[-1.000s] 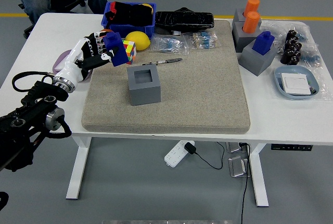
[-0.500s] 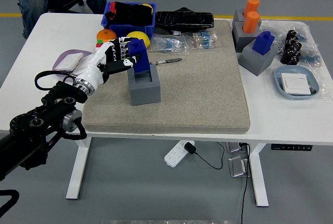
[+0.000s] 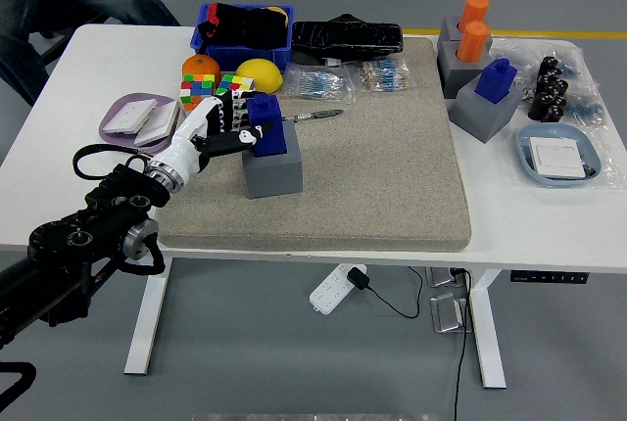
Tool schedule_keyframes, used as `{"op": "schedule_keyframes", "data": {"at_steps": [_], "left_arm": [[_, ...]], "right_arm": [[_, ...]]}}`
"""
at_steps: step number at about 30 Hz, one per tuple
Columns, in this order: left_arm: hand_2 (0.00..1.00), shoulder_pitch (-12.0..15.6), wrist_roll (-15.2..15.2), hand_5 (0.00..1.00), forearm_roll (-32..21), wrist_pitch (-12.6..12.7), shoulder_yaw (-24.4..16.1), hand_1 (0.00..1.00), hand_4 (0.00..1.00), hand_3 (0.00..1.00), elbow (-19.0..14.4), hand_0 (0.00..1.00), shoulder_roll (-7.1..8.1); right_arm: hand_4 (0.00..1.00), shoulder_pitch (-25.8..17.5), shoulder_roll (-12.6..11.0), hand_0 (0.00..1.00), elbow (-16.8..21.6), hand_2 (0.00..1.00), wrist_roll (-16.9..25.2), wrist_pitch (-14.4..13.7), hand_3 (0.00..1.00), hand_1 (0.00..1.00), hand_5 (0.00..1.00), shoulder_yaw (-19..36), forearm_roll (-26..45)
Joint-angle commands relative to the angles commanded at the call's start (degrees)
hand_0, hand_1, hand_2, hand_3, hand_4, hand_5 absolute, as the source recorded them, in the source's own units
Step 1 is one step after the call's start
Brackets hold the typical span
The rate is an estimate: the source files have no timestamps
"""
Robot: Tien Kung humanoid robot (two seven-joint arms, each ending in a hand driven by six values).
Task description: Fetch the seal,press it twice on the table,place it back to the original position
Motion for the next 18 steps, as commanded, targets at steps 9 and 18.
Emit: {"op": "schedule_keyframes", "data": {"at_steps": [9, 18], "left_arm": [[0.456, -0.24, -0.17, 0.002, -0.23, 0.04, 0.06, 0.593, 0.595, 0.643, 0.75, 0.73, -0.59], [0.455, -0.39, -0.19, 0.002, -0.17, -0.07, 0.42, 0.59, 0.594, 0.64, 1.11, 0.728, -0.9]], "right_arm": [[0.793, 0.01, -0.08, 0.766, 0.02, 0.65, 0.07, -0.03, 0.616, 0.673, 0.491, -0.07, -0.02], [0.793, 0.09, -0.08, 0.766, 0.04, 0.651, 0.11, -0.04, 0.616, 0.673, 0.492, 0.02, -0.07]]}}
